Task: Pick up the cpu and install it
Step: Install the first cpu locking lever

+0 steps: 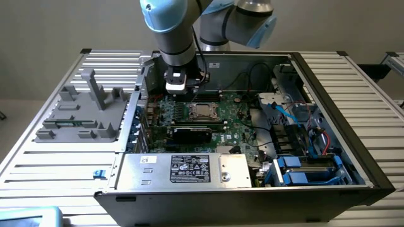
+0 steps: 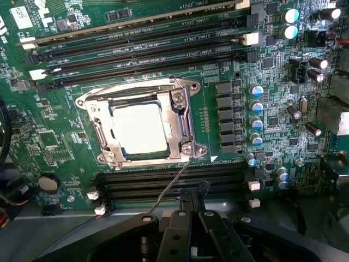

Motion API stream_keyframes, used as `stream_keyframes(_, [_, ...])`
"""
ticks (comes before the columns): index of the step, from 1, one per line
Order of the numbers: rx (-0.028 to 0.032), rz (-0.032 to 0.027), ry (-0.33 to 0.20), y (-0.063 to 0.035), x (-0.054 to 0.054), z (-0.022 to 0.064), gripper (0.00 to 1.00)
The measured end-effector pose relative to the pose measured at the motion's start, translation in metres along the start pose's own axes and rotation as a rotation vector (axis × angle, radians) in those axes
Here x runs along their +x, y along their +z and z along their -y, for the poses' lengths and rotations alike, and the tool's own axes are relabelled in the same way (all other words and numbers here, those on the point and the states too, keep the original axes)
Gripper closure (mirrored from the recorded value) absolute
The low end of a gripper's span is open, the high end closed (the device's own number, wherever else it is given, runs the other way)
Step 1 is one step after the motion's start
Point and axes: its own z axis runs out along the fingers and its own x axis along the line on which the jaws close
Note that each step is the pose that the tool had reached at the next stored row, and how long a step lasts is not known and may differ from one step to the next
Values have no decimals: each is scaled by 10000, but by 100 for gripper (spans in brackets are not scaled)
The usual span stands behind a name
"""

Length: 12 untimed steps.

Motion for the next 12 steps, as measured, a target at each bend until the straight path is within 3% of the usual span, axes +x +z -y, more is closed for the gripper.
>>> stream_keyframes(6, [8,-61,-6,11,-40,-13,89])
stream_keyframes(9, [-20,-156,49,25,-46,-20,89])
stream_keyframes(12, [-155,-322,29,32,-53,-24,89])
